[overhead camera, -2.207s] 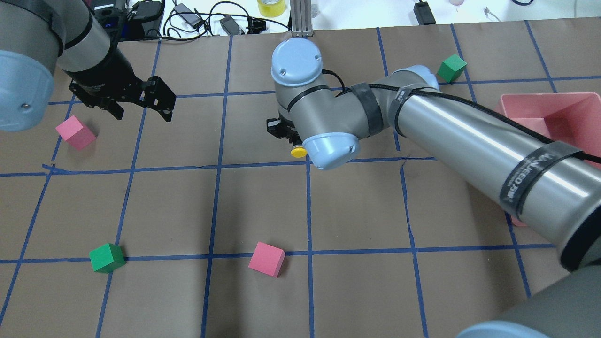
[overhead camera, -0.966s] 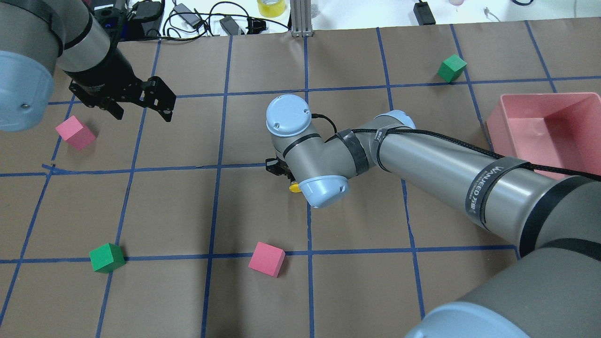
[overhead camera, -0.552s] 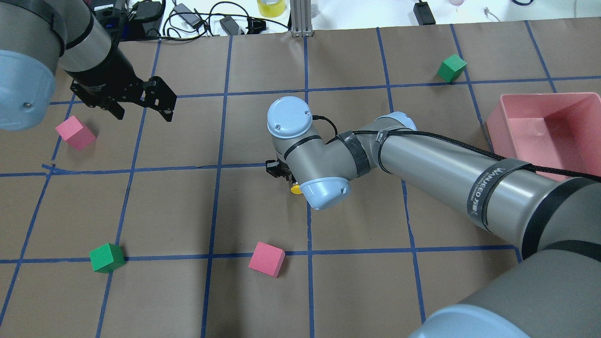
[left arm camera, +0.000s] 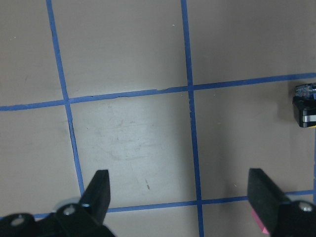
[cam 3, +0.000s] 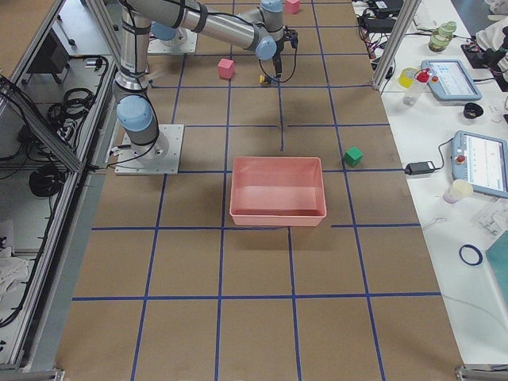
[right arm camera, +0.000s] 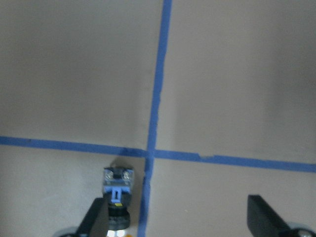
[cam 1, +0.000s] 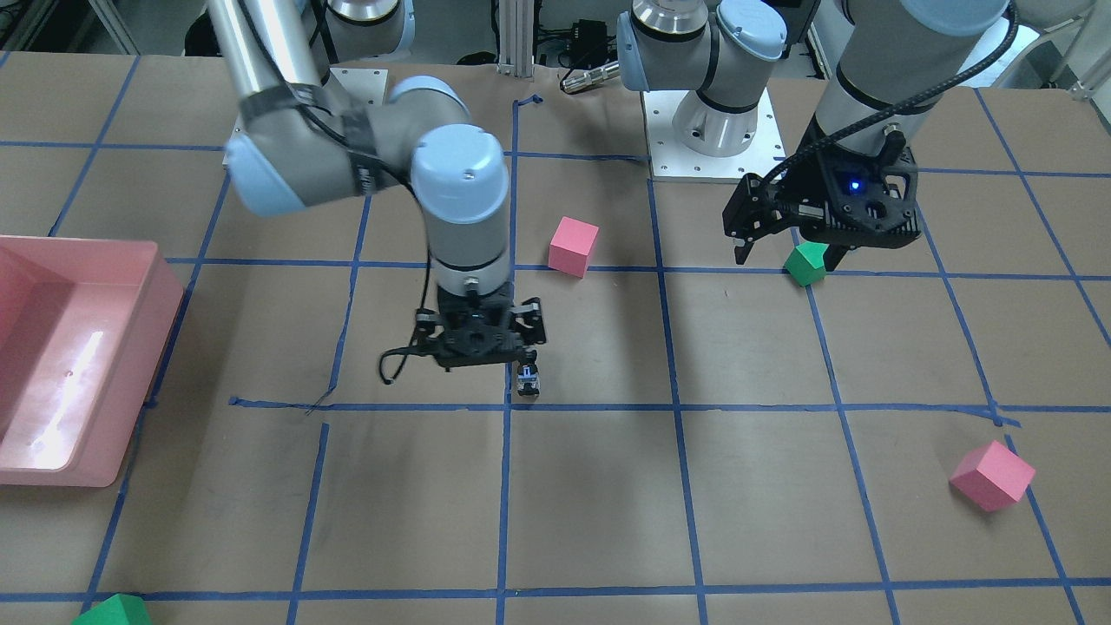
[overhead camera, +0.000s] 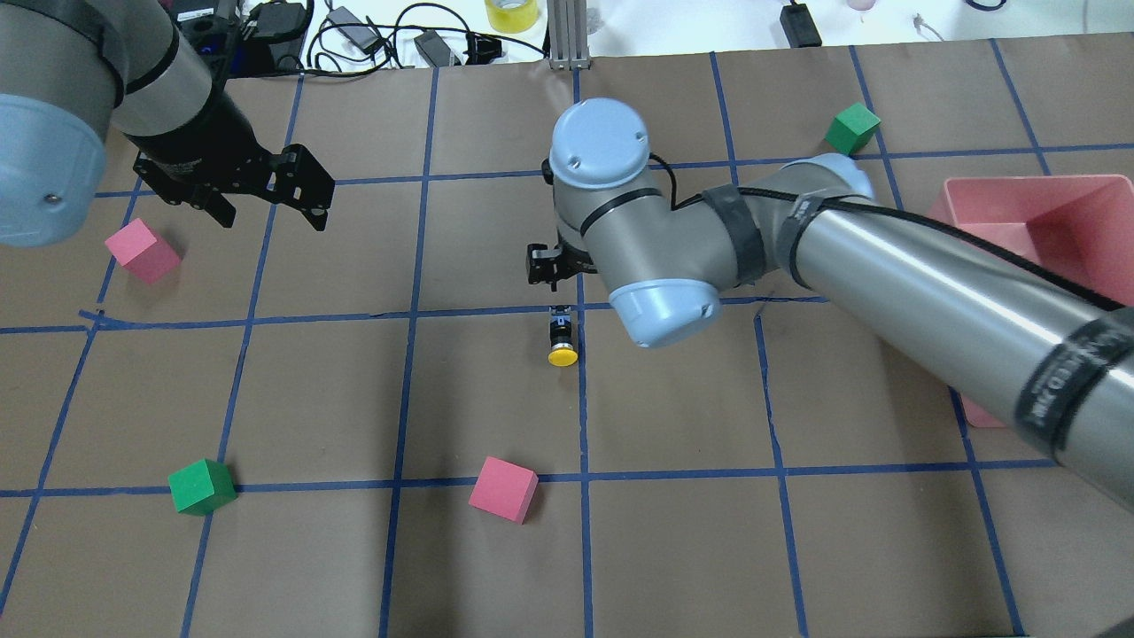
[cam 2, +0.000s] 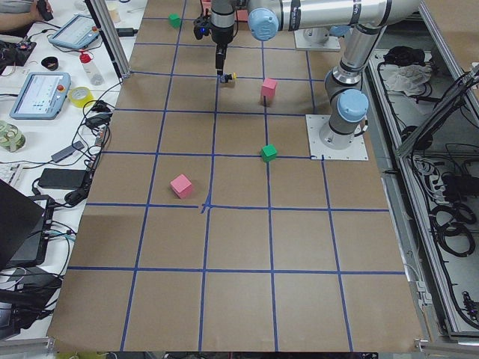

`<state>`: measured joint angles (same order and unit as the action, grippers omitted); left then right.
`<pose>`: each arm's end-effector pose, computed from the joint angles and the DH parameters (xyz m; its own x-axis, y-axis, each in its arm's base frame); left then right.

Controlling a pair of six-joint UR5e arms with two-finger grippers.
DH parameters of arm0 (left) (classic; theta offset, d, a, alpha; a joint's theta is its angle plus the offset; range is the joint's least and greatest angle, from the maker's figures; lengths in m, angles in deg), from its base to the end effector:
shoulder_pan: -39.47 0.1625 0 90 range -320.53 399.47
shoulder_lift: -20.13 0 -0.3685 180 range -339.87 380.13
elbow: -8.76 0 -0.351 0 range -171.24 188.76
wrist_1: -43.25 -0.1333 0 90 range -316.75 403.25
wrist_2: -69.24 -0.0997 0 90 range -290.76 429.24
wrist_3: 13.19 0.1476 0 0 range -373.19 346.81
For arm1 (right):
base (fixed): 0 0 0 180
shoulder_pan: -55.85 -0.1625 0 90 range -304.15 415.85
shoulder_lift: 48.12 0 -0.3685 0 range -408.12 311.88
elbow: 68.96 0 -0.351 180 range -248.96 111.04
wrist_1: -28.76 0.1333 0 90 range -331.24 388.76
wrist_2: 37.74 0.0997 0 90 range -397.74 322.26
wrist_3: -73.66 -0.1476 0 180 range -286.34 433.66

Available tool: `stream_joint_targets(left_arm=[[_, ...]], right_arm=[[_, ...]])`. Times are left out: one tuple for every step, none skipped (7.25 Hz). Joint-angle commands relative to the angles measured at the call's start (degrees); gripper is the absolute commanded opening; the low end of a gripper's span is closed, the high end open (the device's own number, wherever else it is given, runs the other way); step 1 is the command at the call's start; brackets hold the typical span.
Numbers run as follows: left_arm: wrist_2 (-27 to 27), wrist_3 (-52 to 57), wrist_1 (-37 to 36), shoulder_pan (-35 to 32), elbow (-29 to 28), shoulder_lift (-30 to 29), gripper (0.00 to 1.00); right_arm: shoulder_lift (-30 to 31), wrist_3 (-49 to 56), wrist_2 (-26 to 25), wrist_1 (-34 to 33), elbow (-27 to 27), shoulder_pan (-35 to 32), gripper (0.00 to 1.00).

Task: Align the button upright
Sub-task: 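Open the right gripper and raise it away from the switch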

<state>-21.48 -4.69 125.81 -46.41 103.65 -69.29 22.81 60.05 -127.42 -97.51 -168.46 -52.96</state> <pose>-0.0985 -0.4622 0.3627 -0.9969 0.0755 -0.0205 0.0765 0.9957 -0.0521 0.3034 -0.4748 0.2100 -0.9950 -0.0933 -0.0369 -0.0879 0.9878 -0.1289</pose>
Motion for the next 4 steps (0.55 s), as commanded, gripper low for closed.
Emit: stream_joint_targets(left_arm=[[-0.2, 0.0, 0.0, -0.2, -0.1, 0.2, 1.00], [-0.2, 0.0, -0.8, 0.5, 0.1, -0.7, 1.00], [-0.2, 0.2, -7.1, 0.8, 0.3, -1.2, 1.00], [-0.1, -0.3, -9.2, 1.1, 1.7, -1.5, 1.00]], right_arm=[[9.6, 9.7, 2.4, 18.3, 3.2, 10.6, 1.00], [12.6, 11.7, 1.6, 29.0, 8.9, 12.9, 1.00], [13.3, 11.8, 1.4, 40.0, 16.9, 13.5, 1.00], [13.1, 11.9, -0.6, 44.7, 21.6, 13.9, 1.00]])
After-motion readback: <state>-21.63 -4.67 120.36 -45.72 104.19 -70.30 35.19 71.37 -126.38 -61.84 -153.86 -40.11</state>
